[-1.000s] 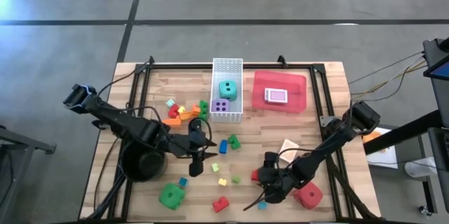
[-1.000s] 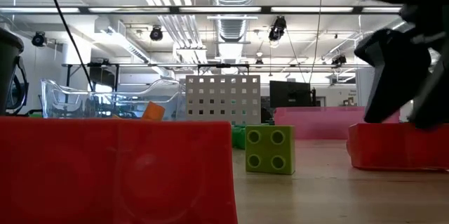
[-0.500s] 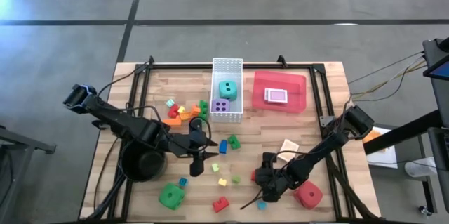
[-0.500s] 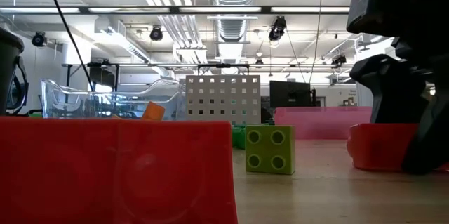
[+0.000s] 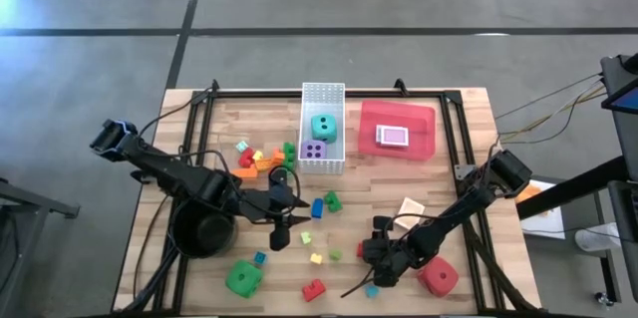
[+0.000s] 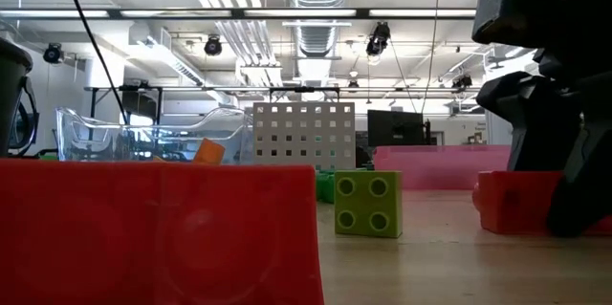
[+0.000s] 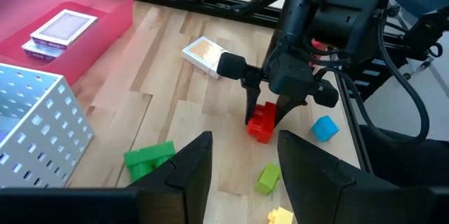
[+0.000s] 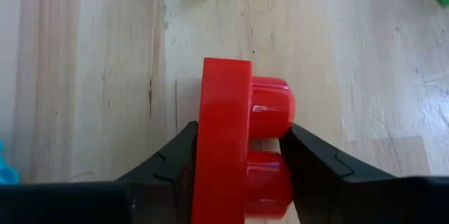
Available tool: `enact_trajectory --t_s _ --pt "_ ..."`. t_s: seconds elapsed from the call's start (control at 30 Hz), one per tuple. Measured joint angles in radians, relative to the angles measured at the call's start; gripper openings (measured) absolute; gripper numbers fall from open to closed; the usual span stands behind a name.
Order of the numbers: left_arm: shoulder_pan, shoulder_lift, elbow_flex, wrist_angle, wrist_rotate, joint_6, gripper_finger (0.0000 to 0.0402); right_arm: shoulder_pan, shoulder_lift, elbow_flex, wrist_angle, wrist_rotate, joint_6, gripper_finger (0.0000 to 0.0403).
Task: Pick & Place Toys
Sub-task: Put the red game piece into the transparent bin
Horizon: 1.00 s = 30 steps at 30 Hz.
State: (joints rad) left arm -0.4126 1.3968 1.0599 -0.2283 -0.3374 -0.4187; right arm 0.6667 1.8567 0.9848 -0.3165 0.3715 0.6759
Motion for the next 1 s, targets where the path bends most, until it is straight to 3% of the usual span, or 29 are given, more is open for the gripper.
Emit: enact_trajectory --t_s 0.27,0.43,0.67,1.0 --pt "0.000 0.000 0.000 -0.001 0.000 -0.012 0.0167 0.001 -0.029 0.066 -0.111 0.044 -0.053 0.0156" --pt "0.000 0.000 0.000 0.000 -0.001 -0.119 0.0167 0.003 -0.051 0.153 -0.272 0.126 -0.067 0.0156" --pt "0.020 0.000 0.000 0.005 -0.002 -0.272 0.0167 0.003 -0.057 0.327 -0.415 0.309 -0.196 0.0156" --pt "0.030 0.000 0.000 0.092 0.002 -0.340 0.0167 -0.003 -0.058 0.501 -0.417 0.530 -0.418 0.0156"
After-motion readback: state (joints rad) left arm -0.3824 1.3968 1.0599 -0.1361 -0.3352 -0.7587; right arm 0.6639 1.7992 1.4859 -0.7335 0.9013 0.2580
